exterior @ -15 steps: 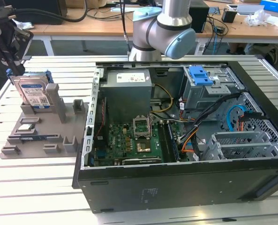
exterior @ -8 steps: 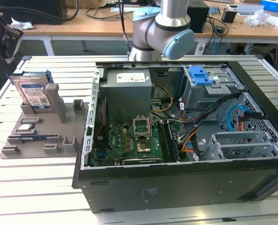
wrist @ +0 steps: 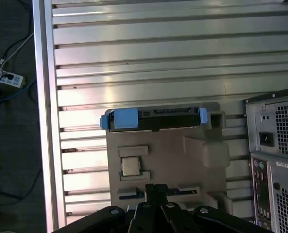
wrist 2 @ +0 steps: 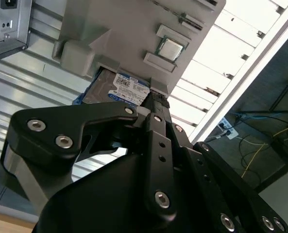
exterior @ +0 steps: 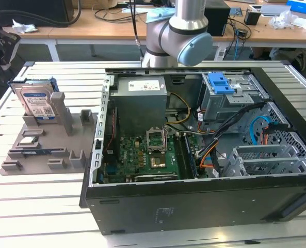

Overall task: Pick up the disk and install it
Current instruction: 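Reach for the disk, then pick up the disk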

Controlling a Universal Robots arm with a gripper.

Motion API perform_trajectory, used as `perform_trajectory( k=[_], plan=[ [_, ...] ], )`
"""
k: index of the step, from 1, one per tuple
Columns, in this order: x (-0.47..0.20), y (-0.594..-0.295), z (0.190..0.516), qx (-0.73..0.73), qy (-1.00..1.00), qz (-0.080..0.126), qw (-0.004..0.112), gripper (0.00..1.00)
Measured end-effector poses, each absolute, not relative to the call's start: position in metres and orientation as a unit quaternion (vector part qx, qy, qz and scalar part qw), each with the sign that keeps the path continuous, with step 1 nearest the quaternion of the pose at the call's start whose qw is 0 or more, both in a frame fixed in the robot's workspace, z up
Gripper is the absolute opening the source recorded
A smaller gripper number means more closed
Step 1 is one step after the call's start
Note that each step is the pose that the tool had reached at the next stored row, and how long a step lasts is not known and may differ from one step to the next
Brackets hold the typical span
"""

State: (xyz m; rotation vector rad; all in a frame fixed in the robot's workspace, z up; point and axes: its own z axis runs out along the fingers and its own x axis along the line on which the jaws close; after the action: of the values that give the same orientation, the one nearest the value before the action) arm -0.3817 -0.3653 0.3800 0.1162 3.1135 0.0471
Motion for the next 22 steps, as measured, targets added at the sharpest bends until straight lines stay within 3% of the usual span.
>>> perform_trajectory(
  k=[22],
  plan=[
    [-0.3819, -0.3546, 0.3718, 0.031, 0.999, 0.014, 0.013, 0.11]
  ],
)
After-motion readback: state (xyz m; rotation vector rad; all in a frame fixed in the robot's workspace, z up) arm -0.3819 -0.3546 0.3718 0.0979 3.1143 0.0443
